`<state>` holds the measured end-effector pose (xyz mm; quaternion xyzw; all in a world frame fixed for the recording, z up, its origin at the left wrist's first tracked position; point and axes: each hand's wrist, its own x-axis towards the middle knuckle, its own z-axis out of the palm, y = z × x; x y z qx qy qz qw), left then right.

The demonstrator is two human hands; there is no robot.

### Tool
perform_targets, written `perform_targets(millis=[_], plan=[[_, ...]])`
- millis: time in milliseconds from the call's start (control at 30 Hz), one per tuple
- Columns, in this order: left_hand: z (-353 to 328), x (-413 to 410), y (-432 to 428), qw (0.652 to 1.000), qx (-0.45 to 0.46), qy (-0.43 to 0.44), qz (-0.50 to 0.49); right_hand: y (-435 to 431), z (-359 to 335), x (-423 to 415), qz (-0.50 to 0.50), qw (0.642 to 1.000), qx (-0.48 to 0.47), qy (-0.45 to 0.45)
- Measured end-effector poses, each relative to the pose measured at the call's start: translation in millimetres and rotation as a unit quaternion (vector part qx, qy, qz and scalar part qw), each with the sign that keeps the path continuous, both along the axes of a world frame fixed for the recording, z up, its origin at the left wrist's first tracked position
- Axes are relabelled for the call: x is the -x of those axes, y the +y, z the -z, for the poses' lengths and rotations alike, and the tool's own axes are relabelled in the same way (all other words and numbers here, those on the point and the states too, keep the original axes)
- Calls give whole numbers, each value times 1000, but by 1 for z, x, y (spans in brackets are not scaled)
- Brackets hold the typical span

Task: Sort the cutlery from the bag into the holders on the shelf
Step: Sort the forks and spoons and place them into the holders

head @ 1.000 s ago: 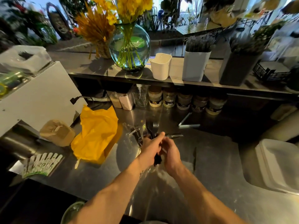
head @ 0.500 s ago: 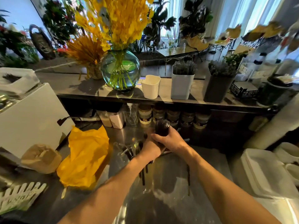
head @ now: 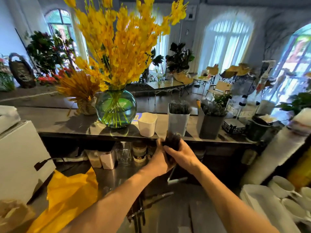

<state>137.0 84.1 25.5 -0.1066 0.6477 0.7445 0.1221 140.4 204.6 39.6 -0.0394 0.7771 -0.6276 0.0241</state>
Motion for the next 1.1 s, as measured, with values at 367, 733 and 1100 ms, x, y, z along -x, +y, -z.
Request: perform_targets(millis=[367,733,1100], plan=[[-44,81,6,926,265,217,160,29,-68,65,102,987,-21,123],[-77,162,4,931,244,238,133,78,-122,142,222,957,10,184],[-103,224,32,985,-25,167,35,69,-129,225,213,951,-16,222]])
